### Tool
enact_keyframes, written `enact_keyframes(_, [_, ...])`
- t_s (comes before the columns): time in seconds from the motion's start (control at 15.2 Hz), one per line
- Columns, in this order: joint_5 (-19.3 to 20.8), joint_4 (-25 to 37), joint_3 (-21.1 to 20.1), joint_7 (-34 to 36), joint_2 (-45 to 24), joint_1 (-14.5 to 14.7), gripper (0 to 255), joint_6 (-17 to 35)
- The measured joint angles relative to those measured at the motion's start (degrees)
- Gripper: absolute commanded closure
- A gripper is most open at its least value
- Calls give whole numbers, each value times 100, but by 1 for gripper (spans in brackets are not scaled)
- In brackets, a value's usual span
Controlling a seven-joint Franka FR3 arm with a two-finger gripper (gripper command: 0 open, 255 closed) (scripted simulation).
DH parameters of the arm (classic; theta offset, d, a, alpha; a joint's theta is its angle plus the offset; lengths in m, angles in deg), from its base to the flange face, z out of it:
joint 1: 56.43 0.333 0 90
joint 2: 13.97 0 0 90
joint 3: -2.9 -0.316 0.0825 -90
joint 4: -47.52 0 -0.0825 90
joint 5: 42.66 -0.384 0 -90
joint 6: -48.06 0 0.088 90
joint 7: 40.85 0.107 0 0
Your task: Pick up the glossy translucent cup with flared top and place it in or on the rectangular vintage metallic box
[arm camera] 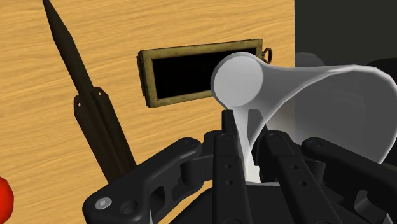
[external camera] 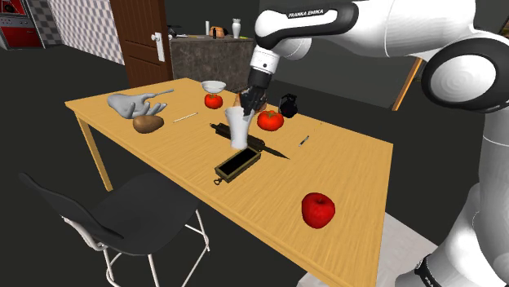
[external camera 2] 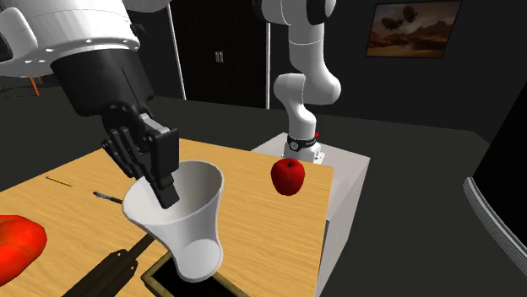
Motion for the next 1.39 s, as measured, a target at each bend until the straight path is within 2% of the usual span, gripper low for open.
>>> enact_keyframes(0.79, [-104, -767, -32, -284, -99, 44, 255, 819])
enact_keyframes(1.25, [-120, -832, -38, -313, -124, 49, 255, 907])
enact_keyframes(1.32, [-120, -832, -38, -313, -125, 49, 0, 908])
enact_keyframes(1.39, [-120, -832, -38, -313, -125, 49, 0, 908])
